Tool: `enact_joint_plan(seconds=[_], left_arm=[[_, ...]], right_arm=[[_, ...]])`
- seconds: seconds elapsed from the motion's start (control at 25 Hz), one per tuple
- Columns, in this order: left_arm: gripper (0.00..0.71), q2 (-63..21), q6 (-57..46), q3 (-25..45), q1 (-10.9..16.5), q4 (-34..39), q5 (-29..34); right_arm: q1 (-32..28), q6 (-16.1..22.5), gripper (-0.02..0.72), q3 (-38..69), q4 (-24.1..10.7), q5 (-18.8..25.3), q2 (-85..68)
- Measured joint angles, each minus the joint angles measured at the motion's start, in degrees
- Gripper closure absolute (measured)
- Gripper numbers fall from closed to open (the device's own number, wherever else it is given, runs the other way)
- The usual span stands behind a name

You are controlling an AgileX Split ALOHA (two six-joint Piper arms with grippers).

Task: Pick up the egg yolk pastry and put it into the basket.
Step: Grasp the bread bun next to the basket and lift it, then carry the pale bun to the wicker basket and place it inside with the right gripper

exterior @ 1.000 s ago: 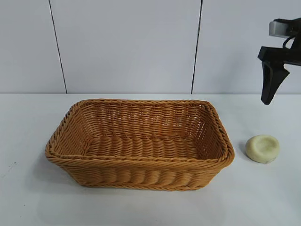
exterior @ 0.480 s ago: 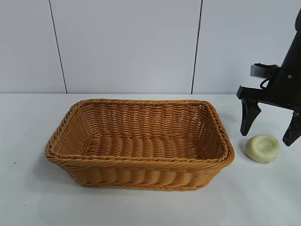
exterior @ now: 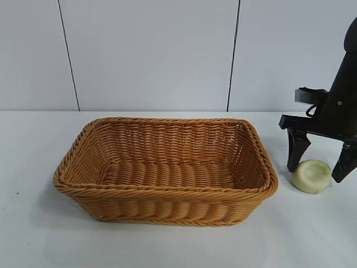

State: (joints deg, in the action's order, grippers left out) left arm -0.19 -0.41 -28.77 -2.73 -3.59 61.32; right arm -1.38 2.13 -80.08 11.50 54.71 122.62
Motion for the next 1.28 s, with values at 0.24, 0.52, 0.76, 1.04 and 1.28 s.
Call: enact_joint_plan(seconds=[0.24, 0.52, 0.76, 1.04, 1.28], left_arm=[[0.018, 0.0, 0.0, 0.0, 0.0, 0.0, 0.0], [0.018, 0.0, 0.04, 0.0, 0.0, 0.0, 0.0], [0.018, 0.0, 0.06, 0.0, 0.0, 0.0, 0.0], [0.018, 0.0, 0.41, 0.0, 0.0, 0.0, 0.0], [0.018, 0.0, 0.41, 0.0, 0.0, 0.0, 0.0]], right_arm=[[0.0, -0.17, 0.563, 0.0, -0.22, 0.0, 0.0], [0.0, -0.19, 0.66, -3.83, -0.23, 5.28, 0.02], [0.0, -1.28, 0.666, -13.53, 0.71, 13.83, -0.77], [0.0, -1.47, 0.668, -18.55, 1.1, 14.33, -6.97], [1.8, -1.47, 0.668, -18.65, 0.83, 14.85, -10.25]])
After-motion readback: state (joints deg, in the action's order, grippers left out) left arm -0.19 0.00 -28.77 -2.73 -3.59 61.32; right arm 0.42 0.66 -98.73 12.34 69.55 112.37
